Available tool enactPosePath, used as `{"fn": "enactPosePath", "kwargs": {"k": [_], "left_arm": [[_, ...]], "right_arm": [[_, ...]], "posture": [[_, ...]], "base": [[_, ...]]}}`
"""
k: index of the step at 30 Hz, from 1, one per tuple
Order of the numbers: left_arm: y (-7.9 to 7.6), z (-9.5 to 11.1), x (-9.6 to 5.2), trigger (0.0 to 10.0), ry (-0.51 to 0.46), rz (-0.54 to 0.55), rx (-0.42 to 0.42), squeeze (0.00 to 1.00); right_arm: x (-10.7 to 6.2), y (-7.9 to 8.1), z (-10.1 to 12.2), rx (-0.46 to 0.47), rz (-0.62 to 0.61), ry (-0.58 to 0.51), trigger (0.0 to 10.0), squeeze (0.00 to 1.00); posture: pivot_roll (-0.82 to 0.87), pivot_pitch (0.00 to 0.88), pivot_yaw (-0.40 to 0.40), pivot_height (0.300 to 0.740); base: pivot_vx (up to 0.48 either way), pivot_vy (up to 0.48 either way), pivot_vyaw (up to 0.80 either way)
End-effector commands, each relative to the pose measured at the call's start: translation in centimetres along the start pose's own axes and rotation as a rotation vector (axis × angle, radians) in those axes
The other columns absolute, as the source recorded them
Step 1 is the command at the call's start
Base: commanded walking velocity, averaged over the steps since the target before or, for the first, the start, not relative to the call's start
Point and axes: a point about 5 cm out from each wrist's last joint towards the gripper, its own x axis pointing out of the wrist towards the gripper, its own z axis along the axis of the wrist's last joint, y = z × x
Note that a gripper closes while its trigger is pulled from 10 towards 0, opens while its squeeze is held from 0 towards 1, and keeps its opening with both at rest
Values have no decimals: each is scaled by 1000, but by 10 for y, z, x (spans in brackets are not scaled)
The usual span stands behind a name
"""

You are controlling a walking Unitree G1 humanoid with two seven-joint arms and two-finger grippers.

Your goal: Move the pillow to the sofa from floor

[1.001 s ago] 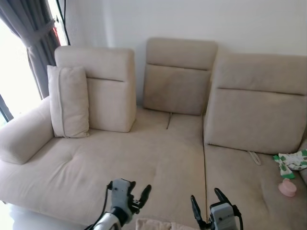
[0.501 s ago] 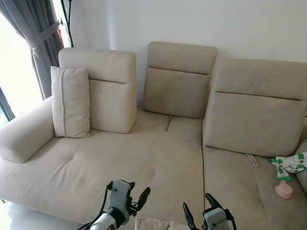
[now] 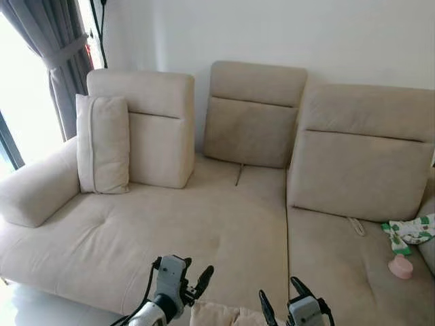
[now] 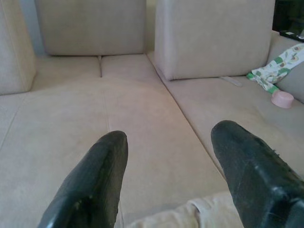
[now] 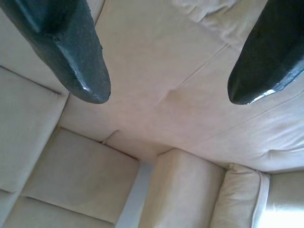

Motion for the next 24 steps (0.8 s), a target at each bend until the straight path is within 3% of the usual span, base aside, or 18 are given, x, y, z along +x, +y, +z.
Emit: {"fn": "enactPosePath", "kwargs": {"k": [1,15,21,24], "left_arm": [[-1,-6,-3,10000,27,-8,19,0],[-3,-6,-1,10000,28,-14,23,0],[-4,4,3,10000,0,-29,91,0],[-10,15,8,10000,-35,-75,178,0]], "right_arm": [[-4,1,-5,13,1,25,10000,0],[-6,1,-8,18,-2,37,10000,0],[-15,-6,-14,-13,154,79,10000,0],[-18,-24,-19,-78,257,135,10000,0]], "posture": [[-29,0,22,645],[-38,0,26,605],[-36,0,30,605],[-37,0,33,605]], "base": [[0,0,0],[0,0,0],[0,0,0],[0,0,0]]}}
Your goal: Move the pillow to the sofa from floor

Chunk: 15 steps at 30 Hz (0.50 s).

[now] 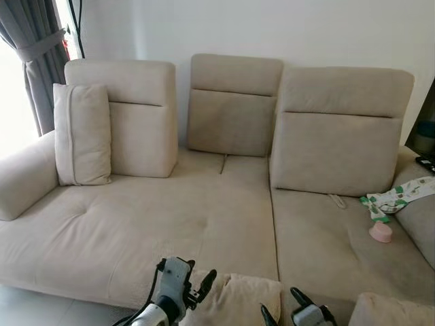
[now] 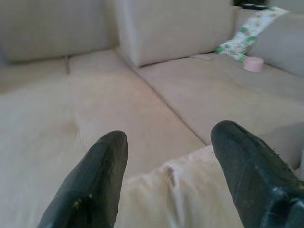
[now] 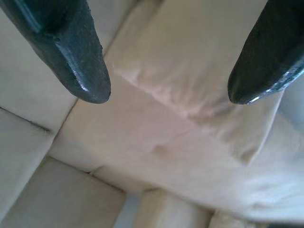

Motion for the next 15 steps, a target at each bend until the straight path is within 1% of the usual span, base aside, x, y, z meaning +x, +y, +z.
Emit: {"fn": "enactPosePath", "kwargs": {"k": [1,3,5,6,7,8,9,11,12,13,15], "left_arm": [[-2,7,3,10000,-21,-28,57,0],[-3,8,4,10000,-23,-32,65,0],[-11,13,9,10000,-13,-97,213,0],[-15,15,10,10000,-7,-130,289,0],[-15,15,10,10000,-7,-130,289,0],[-18,15,11,10000,-3,-153,337,0],[-20,14,11,10000,6,-163,356,0],[-19,10,8,10000,32,-162,368,0],[-19,10,8,10000,32,-162,368,0],[-18,8,7,10000,42,-158,372,0],[-18,8,7,10000,42,-158,372,0]], "right_arm": [[-1,-3,-5,2,41,38,10000,0],[-1,-4,-5,2,45,44,10000,0],[-4,-25,-11,-13,66,117,10000,0],[-4,-34,-12,-39,78,151,10000,0],[-4,-34,-12,-39,78,151,10000,0],[-4,-41,-13,-62,87,172,10000,0],[-4,-46,-13,-93,91,186,10000,0],[-2,-58,-11,-182,86,215,10000,0],[-2,-58,-11,-182,86,215,10000,0],[-1,-61,-10,-213,86,224,10000,0],[-1,-61,-10,-213,86,224,10000,0]], "posture": [[-37,0,33,605],[-37,0,33,605],[-38,0,40,605],[-38,0,41,605],[-38,0,41,605],[-38,0,41,605],[-38,0,41,605],[-30,0,50,605],[-30,0,50,605],[-30,0,50,605],[-30,0,50,605]], "base": [[0,0,0],[0,0,0],[0,0,0],[0,0,0],[0,0,0],[0,0,0],[0,0,0],[0,0,0],[0,0,0],[0,0,0],[0,0,0]]}}
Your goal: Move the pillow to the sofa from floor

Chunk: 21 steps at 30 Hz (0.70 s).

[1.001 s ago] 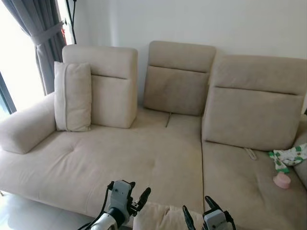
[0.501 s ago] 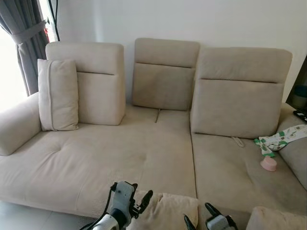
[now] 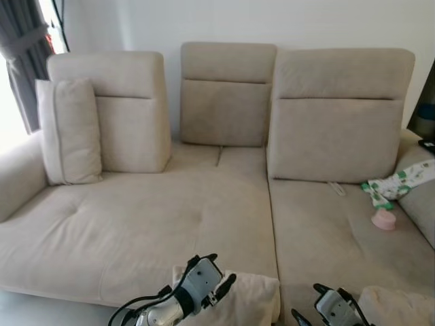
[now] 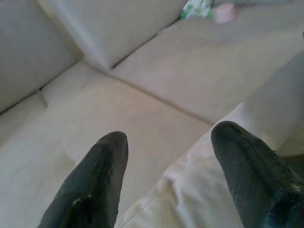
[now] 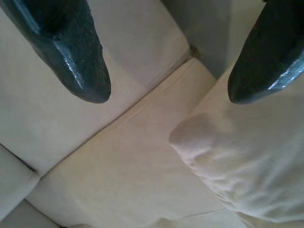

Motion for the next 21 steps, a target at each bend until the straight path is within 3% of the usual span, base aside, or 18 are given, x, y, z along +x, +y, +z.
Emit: {"fn": "enactPosePath", "kwargs": {"k": [1,4,5,6,7,18,19,21], "left_arm": [[-1,-6,-4,10000,38,-10,27,0],[-1,-8,-7,10000,45,-9,29,0],[0,-8,-9,10000,48,-8,31,0],[0,-8,-10,10000,50,-6,35,0],[1,-8,-11,10000,50,-4,39,0],[6,-6,-18,10000,62,23,101,0],[6,-6,-20,10000,67,22,123,0],[6,-6,-21,10000,71,21,139,0]], "right_arm": [[2,1,-1,-39,26,14,10000,0],[4,-3,1,-65,35,17,10000,0],[9,-7,5,-88,64,9,10000,294],[12,-10,9,-100,86,3,10000,294],[16,-12,12,-111,107,-4,10000,384],[40,-24,24,-118,116,26,10000,384],[43,-24,25,-116,107,33,10000,780],[44,-24,25,-114,100,38,10000,780]], "posture": [[-24,0,53,605],[-19,0,56,605],[-7,0,60,605],[-5,0,60,605],[3,0,61,605],[54,11,59,605],[66,19,60,605],[66,19,60,605]], "base": [[0,0,0],[0,0,0],[0,0,0],[0,0,0],[0,0,0],[0,0,0],[0,0,0],[0,0,0]]}}
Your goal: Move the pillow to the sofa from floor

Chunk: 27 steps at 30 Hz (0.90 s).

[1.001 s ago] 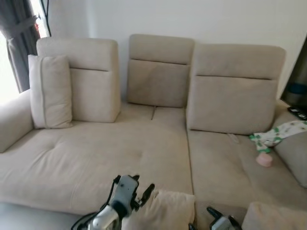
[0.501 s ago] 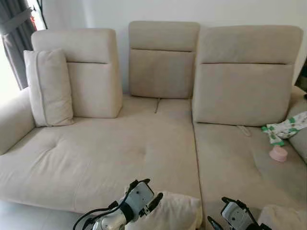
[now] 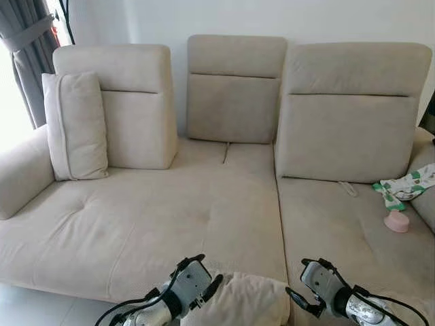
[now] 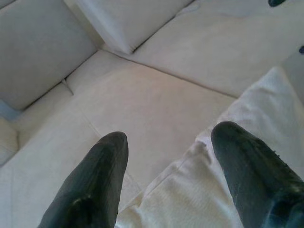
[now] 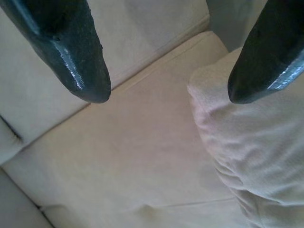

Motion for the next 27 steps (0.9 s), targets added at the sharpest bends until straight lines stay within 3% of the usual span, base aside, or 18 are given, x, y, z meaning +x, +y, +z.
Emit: {"fn": "enactPosePath", "kwargs": {"k": [1,2,3,5,9,11,14,17,27], "left_arm": [[-2,-1,-4,10000,25,-15,60,0],[-2,-1,-4,10000,25,-15,60,0],[0,-1,-7,10000,35,-7,77,0],[2,0,-9,10000,48,5,88,0],[5,3,-15,10000,64,23,102,0],[9,8,-21,10000,77,39,108,0],[11,10,-24,10000,84,46,112,0],[18,18,-37,10000,110,73,120,0],[29,31,-52,10000,138,109,121,0]], "right_arm": [[6,4,1,-8,6,13,10000,780],[6,4,1,-8,6,13,10000,780],[8,3,2,-11,-17,21,10000,55],[10,3,2,-17,-37,25,10000,0],[14,2,5,-21,-65,25,10000,0],[17,4,7,-14,-70,19,10000,0],[18,4,8,-8,-70,19,10000,0],[21,7,10,34,-57,5,10000,0],[31,9,18,19,-53,9,10000,0]], "posture": [[77,28,62,605],[77,28,62,605],[89,44,66,605],[101,61,72,605],[116,87,77,605],[145,143,90,605],[145,143,90,605],[195,218,101,605],[244,266,101,605]], "base": [[0,0,0],[0,0,0],[0,0,0],[0,0,0],[0,0,0],[0,0,0],[0,0,0],[0,0,0],[0,0,0]]}}
